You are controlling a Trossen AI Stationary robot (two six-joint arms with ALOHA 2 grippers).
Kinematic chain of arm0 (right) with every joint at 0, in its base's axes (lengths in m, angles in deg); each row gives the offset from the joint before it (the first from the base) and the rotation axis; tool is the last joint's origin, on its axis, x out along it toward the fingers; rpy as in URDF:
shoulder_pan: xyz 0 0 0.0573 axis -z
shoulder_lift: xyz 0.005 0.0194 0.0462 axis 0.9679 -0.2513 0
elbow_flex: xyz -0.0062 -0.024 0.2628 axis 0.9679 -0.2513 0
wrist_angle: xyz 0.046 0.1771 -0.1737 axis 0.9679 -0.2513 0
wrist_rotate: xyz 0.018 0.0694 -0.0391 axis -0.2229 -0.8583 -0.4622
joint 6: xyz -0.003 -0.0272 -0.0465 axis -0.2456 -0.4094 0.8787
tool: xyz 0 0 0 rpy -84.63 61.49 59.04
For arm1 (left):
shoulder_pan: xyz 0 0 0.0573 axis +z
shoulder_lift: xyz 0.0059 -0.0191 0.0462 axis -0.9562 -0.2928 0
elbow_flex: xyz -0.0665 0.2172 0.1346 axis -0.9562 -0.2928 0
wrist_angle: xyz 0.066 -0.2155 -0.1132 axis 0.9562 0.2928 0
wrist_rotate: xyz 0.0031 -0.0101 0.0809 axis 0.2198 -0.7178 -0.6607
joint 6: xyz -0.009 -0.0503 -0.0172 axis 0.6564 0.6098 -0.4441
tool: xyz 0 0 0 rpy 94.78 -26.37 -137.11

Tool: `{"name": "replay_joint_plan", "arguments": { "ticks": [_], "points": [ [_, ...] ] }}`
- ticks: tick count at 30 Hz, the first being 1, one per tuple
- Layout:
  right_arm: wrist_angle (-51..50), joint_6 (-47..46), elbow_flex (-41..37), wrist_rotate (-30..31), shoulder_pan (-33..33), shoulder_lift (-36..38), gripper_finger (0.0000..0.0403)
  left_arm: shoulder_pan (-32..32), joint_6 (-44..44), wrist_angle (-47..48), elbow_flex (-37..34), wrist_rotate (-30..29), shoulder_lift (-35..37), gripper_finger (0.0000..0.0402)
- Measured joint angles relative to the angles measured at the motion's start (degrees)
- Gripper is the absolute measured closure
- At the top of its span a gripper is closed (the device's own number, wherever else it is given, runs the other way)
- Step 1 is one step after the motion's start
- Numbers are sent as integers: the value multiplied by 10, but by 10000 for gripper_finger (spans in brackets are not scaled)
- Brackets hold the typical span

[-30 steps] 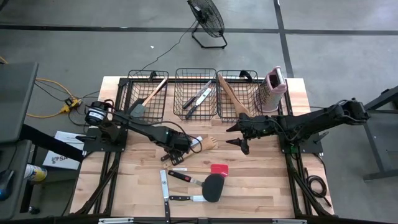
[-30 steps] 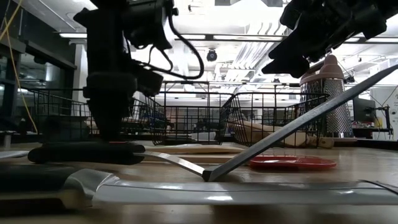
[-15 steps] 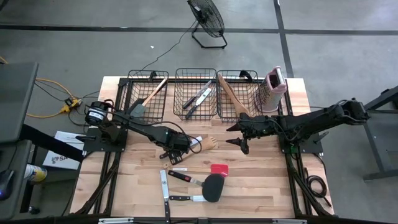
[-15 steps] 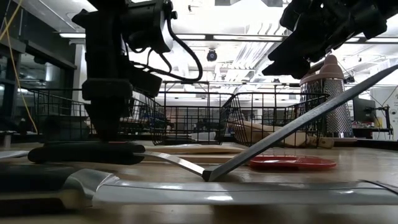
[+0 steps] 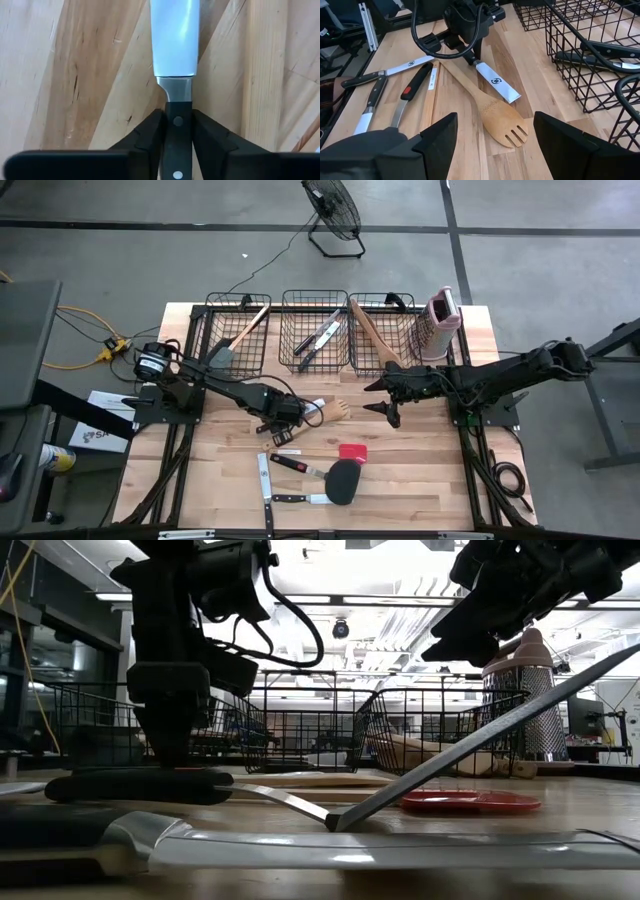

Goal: Pick & Place Kitchen Items
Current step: Put the black knife into the middle black wire basket

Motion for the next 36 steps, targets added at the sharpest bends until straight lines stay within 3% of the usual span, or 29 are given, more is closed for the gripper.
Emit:
{"name": "replay_joint_plan", "arguments": {
  "ticks": [2, 14, 24, 36],
  "points": [
    [0, 0, 0, 0, 0, 0, 149, 0, -1, -1, 0, 2, 0, 331],
    [0, -2, 0, 0, 0, 0, 149, 0, -15, 6, 11, 11, 30, 332],
    [0, -2, 0, 0, 0, 0, 149, 0, -53, 41, 90, 5, 52, 332],
    [2, -2, 0, 0, 0, 0, 149, 34, -103, 163, 250, -137, 53, 332]
  ]
}}
